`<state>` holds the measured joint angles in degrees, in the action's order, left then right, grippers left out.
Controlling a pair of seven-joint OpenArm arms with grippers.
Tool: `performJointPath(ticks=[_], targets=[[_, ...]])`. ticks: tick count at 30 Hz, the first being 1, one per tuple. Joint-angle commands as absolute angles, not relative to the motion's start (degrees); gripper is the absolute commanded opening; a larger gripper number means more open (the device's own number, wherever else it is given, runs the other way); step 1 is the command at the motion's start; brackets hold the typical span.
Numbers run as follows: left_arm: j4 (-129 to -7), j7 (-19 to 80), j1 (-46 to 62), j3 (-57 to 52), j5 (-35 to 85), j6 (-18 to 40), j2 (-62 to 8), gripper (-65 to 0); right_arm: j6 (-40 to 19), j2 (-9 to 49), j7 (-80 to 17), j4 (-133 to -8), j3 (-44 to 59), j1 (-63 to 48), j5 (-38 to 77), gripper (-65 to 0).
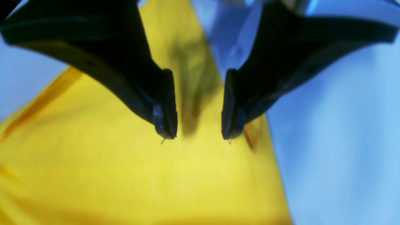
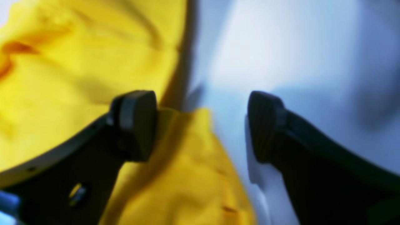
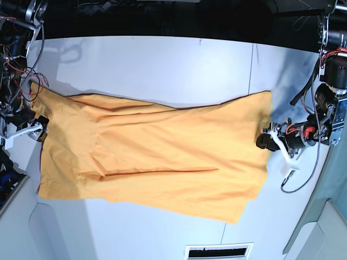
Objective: Layout the t-shirt on the table in an organized manner, then fold the t-shirt properly
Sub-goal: 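Grasp the shirt's two ends with the left and right grippers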
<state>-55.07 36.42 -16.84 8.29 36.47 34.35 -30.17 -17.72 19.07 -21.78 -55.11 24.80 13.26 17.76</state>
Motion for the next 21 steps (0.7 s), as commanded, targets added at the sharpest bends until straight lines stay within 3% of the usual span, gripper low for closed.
performJointPath(ticks=[1,8,15,21], targets=[[-57.1,35.5,-17.1,7.8,37.5,35.9,-31.2,-37.7,-18.2,20.2,-20.1,-56.1,25.1,13.7,18.5,-20.1],[-65.8,35.4,-10.7,7.7,37.5,34.9,-31.4,-37.7,-19.6,19.9,-21.0,-56.1,25.0,13.3,21.6,-20.3],[-66.9,35.4,-9.4,7.7,37.5,35.0,-31.4,-37.7,-23.6,18.7,-23.1,-56.1,24.1,14.6,22.5,-20.4],[-66.9,35.4,-9.3,7.7,37.5,35.0,-30.9,-37.7,-24.5,18.7,-23.2,-56.1,20.6,14.5,21.6,-38.3]])
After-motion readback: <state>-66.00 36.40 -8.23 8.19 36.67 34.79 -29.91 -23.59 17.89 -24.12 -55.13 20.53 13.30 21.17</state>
